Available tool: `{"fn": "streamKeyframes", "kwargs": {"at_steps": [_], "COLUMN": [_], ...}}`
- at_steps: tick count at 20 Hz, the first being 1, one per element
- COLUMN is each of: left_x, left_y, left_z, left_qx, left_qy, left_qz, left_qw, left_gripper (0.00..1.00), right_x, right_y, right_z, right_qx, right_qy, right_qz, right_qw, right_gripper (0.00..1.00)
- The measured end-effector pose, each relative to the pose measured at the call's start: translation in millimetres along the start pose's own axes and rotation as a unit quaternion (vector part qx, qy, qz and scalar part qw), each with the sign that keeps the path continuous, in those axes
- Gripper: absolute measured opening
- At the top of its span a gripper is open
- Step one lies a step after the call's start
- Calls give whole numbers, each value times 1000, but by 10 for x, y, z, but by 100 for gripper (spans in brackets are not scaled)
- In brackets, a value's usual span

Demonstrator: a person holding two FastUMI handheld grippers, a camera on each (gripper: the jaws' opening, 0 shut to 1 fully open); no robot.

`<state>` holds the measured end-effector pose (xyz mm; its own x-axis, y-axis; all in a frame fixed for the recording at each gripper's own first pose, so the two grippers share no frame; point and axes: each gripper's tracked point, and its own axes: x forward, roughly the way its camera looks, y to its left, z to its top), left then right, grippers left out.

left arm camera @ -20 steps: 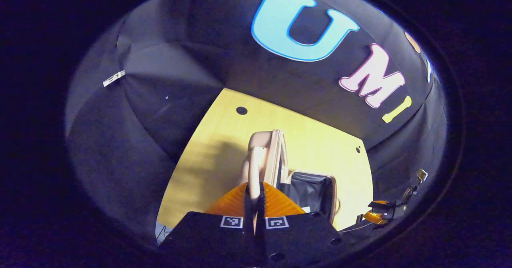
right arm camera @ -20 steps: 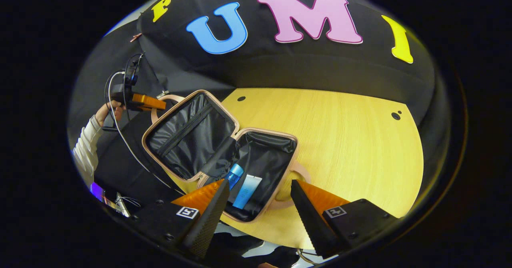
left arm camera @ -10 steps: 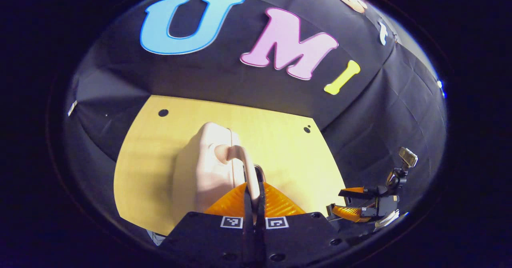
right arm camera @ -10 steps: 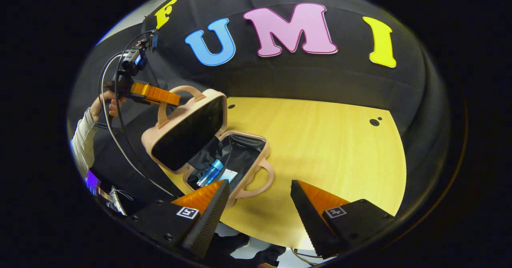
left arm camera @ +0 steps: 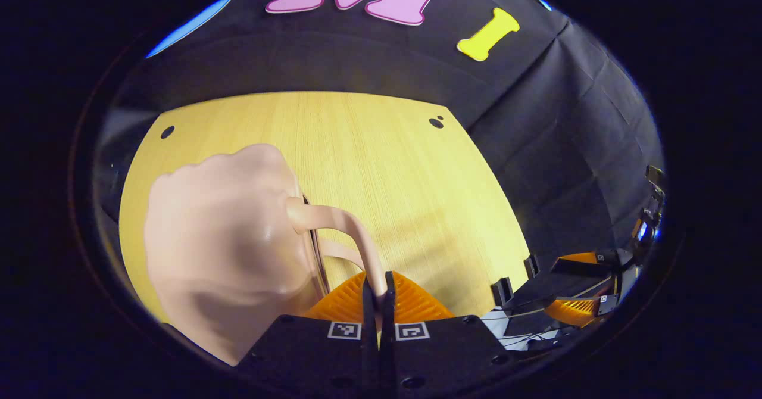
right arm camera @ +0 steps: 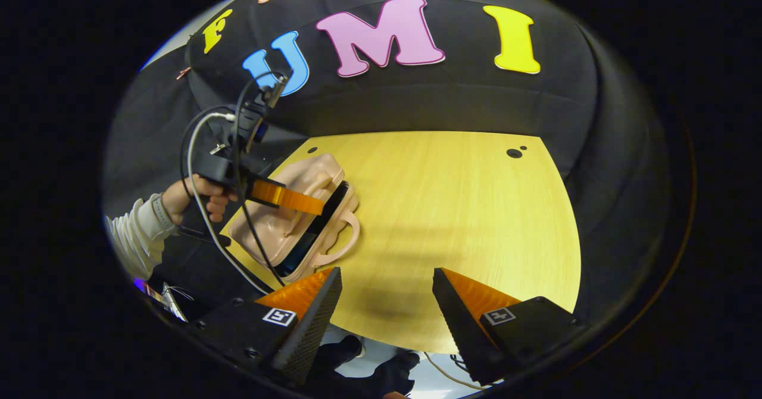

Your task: First open the suitcase, pack the skin care products into it, and then close the suitcase.

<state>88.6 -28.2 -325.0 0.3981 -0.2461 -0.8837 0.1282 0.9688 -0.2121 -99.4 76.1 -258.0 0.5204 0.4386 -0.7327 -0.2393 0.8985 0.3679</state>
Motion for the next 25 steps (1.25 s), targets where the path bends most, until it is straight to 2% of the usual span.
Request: {"fn": "streamKeyframes", "kwargs": {"at_steps": [5,7,8,9,10,11,14,15,17,19,20,22,24,25], "left_x": [334,414,439,397,346,270,-37,-186,-619,-1180,-1447,-1882,-2332,-2515], "left_y": [-34,-28,14,27,-2,-15,-210,-280,-492,-769,-870,-1018,-1108,-1130], "left_z": [-151,-204,-215,-220,-199,-181,-69,31,303,532,575,608,662,662], "left_qx": [13,22,28,37,44,50,68,75,79,73,71,72,80,84], "left_qy": [33,41,40,31,19,6,-54,-93,-187,-273,-309,-362,-415,-426], "left_qz": [13,36,60,72,80,91,111,125,130,126,130,147,157,165], "left_qw": [999,998,997,996,996,995,990,985,971,951,939,918,893,885], "left_gripper": [7,14,25,41,36,41,65,67,72,72,76,79,84,84], "right_x": [-65,-87,-100,-120,-139,-156,-226,-272,-388,-494,-560,-729,-932,-1046], "right_y": [-81,-96,-111,-122,-134,-154,-200,-206,-192,-156,-140,-44,98,141], "right_z": [-75,-71,-60,-43,-17,9,145,230,450,725,872,1213,1552,1714], "right_qx": [20,23,22,20,18,13,-10,-21,-48,-77,-89,-97,-105,-108], "right_qy": [-7,-12,-16,-20,-24,-29,-46,-56,-86,-123,-143,-191,-248,-275], "right_qz": [-7,-8,-8,-7,-6,-6,-3,-3,-2,-3,-6,-9,-15,-26], "right_qw": [1000,1000,1000,1000,1000,999,999,998,995,989,986,977,963,955], "right_gripper": [97,97,97,98,97,97,97,97,97,98,98,97,97,97]}}
